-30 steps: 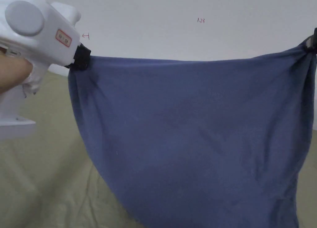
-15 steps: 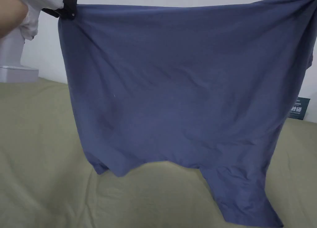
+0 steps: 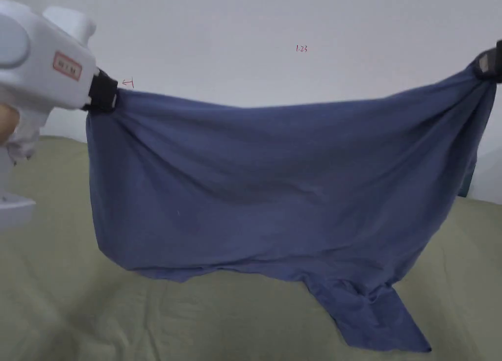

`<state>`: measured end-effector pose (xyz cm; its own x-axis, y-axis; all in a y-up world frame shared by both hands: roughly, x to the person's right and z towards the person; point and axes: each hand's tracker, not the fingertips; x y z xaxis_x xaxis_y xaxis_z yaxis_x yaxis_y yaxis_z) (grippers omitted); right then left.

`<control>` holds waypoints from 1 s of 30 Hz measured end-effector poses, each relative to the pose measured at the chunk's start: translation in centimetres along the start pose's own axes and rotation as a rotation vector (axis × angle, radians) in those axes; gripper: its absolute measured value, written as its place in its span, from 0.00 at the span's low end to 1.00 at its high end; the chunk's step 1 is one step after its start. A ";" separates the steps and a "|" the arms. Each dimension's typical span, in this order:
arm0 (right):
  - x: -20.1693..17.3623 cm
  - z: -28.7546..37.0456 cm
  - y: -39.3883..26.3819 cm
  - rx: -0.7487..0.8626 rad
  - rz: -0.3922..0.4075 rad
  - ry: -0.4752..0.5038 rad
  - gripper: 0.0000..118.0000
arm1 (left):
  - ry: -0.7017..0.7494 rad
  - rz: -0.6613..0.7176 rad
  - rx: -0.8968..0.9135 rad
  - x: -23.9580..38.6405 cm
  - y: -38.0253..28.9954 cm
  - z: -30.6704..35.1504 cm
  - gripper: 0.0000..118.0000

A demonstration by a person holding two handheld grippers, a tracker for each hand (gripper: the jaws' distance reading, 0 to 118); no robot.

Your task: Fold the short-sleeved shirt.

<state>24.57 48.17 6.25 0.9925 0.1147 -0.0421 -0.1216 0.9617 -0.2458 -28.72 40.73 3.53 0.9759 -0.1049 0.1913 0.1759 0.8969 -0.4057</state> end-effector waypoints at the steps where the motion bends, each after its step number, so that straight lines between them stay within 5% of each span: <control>1: -0.1 0.9 -0.7 -0.002 0.000 0.010 0.00 | -0.015 -0.005 -0.005 0.3 -0.7 0.6 0.07; 7: -1.1 7.8 -5.7 -0.035 0.029 0.015 0.00 | -0.066 -0.012 -0.005 1.7 -5.5 4.4 0.07; 19: -1.4 19.0 -19.7 -0.226 -0.148 0.055 0.00 | -0.125 0.147 -0.077 1.8 -18.5 12.1 0.06; 30: -4.7 25.9 -32.8 -0.493 -0.280 0.058 0.00 | -0.113 0.285 -0.344 1.6 -31.5 14.7 0.06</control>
<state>24.21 22.50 39.55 0.9870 -0.1555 0.0401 0.1413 0.7219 -0.6774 -34.57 18.61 29.77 0.9748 0.1900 0.1171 -0.0466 0.6865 -0.7256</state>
